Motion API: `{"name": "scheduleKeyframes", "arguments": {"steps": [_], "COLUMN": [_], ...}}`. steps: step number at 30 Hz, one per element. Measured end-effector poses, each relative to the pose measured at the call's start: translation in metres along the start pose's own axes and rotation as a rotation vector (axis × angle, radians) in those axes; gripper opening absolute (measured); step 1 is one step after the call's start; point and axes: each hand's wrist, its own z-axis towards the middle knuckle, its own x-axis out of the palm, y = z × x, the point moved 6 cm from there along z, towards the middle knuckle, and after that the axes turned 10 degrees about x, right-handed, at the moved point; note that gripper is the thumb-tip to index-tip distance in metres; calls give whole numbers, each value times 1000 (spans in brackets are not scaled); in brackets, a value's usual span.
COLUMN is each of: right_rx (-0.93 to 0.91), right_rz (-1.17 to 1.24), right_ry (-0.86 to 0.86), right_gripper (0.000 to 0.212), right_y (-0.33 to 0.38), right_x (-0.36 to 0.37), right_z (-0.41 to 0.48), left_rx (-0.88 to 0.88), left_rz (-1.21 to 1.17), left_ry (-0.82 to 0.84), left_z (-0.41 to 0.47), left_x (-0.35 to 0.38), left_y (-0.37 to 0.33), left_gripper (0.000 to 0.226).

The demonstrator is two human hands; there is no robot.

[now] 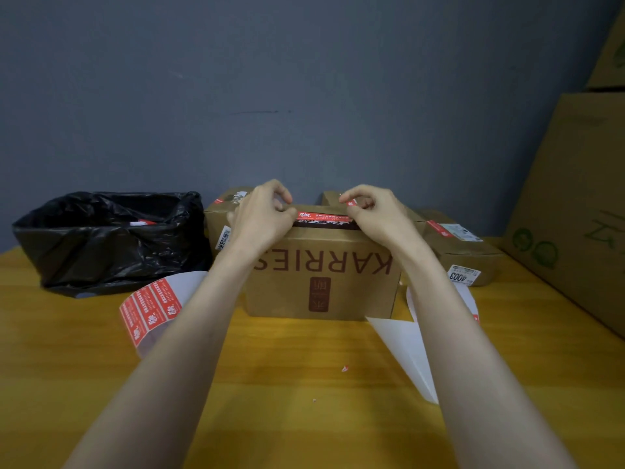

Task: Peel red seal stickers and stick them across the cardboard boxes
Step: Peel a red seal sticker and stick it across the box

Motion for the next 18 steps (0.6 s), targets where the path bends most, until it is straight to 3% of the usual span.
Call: {"name": "scheduleKeyframes", "arguments": {"steps": [5, 9, 18], "right_rx": [-89, -86, -8], "right_rz": [-36, -186, -45], "right_ry": [105, 119, -52], "right_gripper": [30, 32, 26], "right_y": [7, 9, 5], "right_x": [4, 11, -7], "right_z": [-8, -13, -15], "left_rx": [152, 134, 141], "left_rz": [54, 105, 40], "left_ry": [145, 197, 126], "left_z": [-4, -5, -9], "left_x": [3, 5, -6], "left_y": [-5, -7, -3], "left_gripper": [42, 38, 33]}}
